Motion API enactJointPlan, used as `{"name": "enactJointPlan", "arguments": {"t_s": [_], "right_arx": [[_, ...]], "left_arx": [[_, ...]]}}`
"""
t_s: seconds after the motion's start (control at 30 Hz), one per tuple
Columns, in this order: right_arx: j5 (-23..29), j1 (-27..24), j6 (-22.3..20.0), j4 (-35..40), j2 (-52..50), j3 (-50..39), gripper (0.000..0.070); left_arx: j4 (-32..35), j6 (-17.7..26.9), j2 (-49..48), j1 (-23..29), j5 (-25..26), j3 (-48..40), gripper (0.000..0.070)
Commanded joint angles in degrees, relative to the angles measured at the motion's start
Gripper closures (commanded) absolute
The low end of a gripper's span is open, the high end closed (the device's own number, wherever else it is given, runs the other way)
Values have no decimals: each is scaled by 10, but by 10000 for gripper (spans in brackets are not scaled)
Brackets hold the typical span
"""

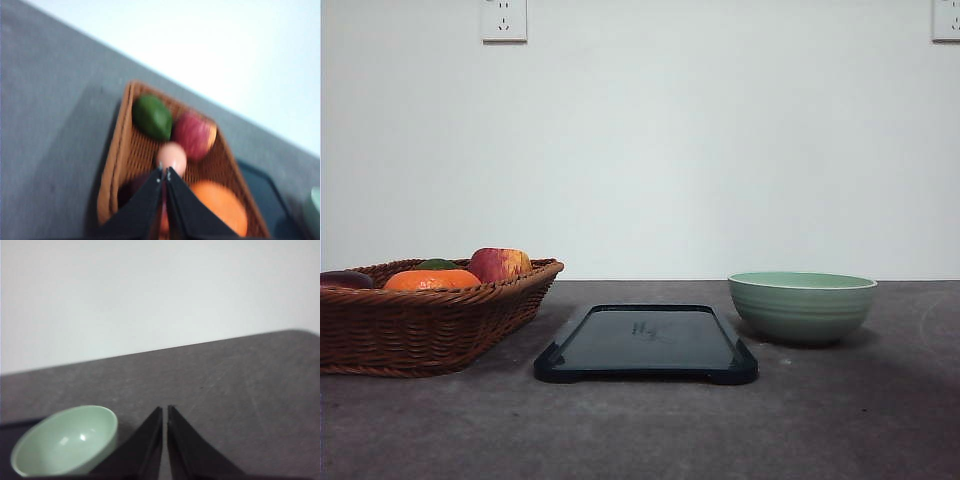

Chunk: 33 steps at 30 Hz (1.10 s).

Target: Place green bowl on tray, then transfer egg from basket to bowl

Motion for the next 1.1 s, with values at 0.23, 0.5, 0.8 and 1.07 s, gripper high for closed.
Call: {"name": "enactJointPlan", "arguments": {"t_s": [0.23, 0.5, 0.8, 1.07], "right_arx": [[-16, 1, 82, -11, 7, 35, 694], [-44, 1, 38, -30, 97, 145, 694], [-140, 1, -42, -110, 260, 280, 694], [-200, 1, -64, -188, 399, 378, 694]], "left_arx": [[101, 13, 1, 1, -32, 5, 699], [45, 97, 39, 1, -65, 99, 699], [-71, 115, 157, 1, -61, 244, 699], [-134, 118, 303, 1, 31, 346, 699]]}}
